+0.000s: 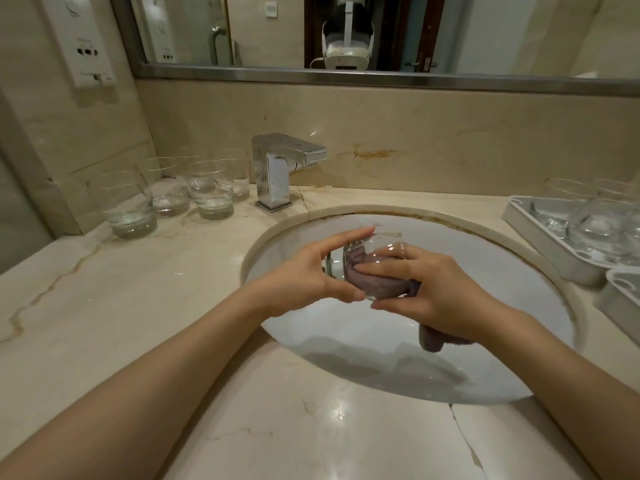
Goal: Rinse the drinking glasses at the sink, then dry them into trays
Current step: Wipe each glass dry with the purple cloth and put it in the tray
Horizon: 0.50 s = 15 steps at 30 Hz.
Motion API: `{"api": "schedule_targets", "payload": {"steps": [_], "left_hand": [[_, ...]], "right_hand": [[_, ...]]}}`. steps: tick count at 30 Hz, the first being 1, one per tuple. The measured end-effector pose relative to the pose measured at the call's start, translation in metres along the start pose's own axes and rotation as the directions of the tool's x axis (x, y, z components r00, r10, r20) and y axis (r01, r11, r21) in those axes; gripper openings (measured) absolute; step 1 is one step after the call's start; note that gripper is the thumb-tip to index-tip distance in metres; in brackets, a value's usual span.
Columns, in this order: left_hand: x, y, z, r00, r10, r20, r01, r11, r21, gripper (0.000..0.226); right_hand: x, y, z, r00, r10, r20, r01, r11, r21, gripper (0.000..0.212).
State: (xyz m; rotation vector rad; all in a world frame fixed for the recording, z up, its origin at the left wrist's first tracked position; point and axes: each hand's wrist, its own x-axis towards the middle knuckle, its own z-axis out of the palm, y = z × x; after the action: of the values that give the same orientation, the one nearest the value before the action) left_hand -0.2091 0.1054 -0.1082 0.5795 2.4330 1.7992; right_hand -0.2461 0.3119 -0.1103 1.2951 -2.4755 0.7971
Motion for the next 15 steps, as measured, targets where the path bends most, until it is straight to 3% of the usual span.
{"api": "schedule_targets", "payload": {"steps": [3, 6, 8, 11, 13, 14, 15], "left_hand": [[-0.001, -0.002, 0.004, 0.989, 0.133, -0.067, -0.107, 0.947, 0.303, 0.084], [-0.001, -0.009, 0.006, 0.935, 0.355, 0.000, -0.289, 0.762, 0.580, 0.085], [0.001, -0.012, 0.004, 0.918, 0.396, 0.031, -0.329, 0.713, 0.620, 0.086], [0.001, -0.010, 0.002, 0.954, 0.296, -0.045, -0.240, 0.847, 0.474, 0.089], [0.001, -0.004, 0.001, 0.990, 0.121, -0.069, -0.101, 0.966, 0.240, 0.089], [0.000, -0.001, 0.002, 0.998, 0.040, -0.050, -0.035, 0.994, 0.099, 0.089], [-0.001, 0.001, 0.002, 1.000, -0.016, -0.020, 0.016, 1.000, -0.021, 0.089]], "right_hand": [[0.002, -0.008, -0.003, 0.982, 0.171, 0.080, -0.188, 0.905, 0.382, 0.037], [0.005, -0.012, -0.010, 0.926, 0.280, 0.254, -0.378, 0.682, 0.627, 0.018], [0.005, -0.012, -0.010, 0.899, 0.300, 0.320, -0.439, 0.633, 0.638, 0.016], [0.004, -0.014, -0.002, 0.918, 0.299, 0.260, -0.395, 0.647, 0.652, 0.030], [0.001, -0.010, 0.003, 0.970, 0.222, 0.098, -0.243, 0.867, 0.436, 0.037], [0.000, -0.006, 0.005, 0.994, 0.106, 0.040, -0.111, 0.977, 0.184, 0.041], [0.000, -0.001, 0.006, 1.000, -0.019, 0.020, 0.021, 0.997, -0.068, 0.044]]}}
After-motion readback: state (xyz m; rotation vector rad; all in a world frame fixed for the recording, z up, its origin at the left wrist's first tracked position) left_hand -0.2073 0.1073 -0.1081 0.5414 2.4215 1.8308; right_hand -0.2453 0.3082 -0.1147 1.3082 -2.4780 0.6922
